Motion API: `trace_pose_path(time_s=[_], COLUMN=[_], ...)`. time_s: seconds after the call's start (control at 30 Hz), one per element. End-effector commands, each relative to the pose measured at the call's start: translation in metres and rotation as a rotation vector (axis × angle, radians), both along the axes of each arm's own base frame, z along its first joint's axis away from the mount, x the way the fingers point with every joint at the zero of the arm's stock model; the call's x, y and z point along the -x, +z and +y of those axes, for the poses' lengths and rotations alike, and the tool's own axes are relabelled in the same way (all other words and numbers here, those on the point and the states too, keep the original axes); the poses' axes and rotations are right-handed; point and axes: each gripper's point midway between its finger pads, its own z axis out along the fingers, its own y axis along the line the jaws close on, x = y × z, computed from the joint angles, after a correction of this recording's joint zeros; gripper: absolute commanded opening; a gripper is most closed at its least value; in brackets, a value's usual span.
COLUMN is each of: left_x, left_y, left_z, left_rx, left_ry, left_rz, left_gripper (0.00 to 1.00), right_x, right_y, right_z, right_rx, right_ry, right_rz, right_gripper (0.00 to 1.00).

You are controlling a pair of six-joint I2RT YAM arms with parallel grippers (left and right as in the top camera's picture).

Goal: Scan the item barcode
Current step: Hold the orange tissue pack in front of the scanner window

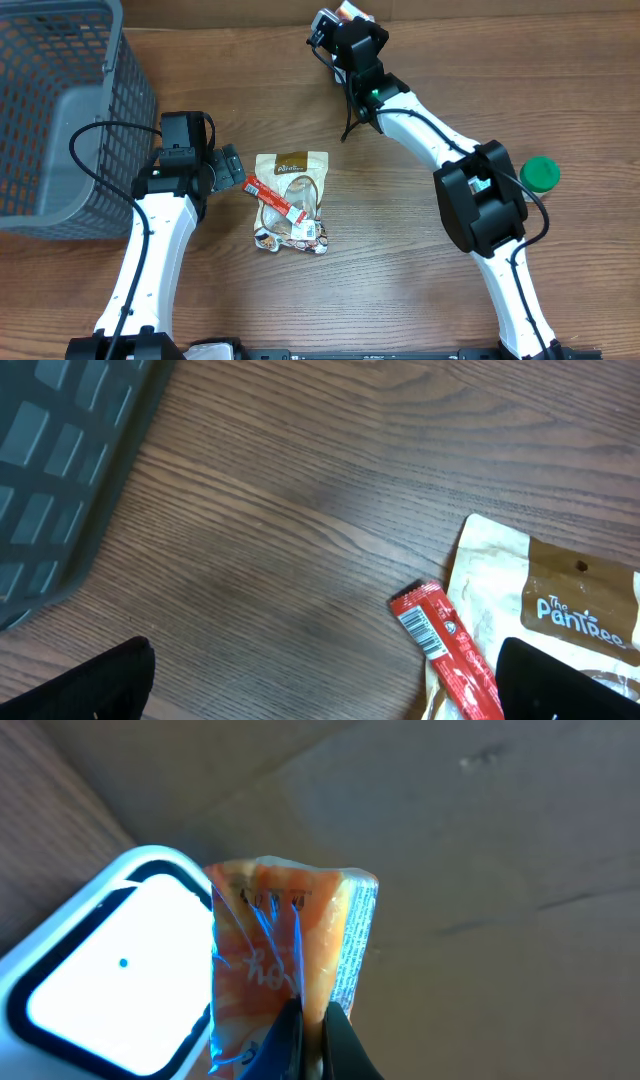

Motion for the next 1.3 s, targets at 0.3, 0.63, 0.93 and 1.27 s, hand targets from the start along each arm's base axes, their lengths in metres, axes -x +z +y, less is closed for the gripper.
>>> trace_pose_path(time_s=[0.3,0.63,0.93,1.27], left_x=[-0.003,-0.003,-0.003,-0.003], left_y=[0.004,0.004,0.004,0.004], left_z=[0.002,0.002,0.002,0.002], left_rx=[-0.011,-0.011,-0.011,-0.011], left_ry=[0.001,0.001,0.001,0.001], left_rz=[-0.009,-0.009,-0.01,-0.009], left_gripper=[1.0,1.0,1.0,1.0], right_x=[0.003,0.006,0.042,0.159], right_y=[-0.007,-0.025,0.025,0.038], right_z=[0.012,0.011,-0.005,-0.044], right_rx=[0.035,-0.013,-0.294,-0.596], right_ry=[0.009,-0.056,-0.277,-0.51], right_rz=[-0.007,0.007,0.026,0.481], right_gripper=[0.04,0.04,0.04,0.03])
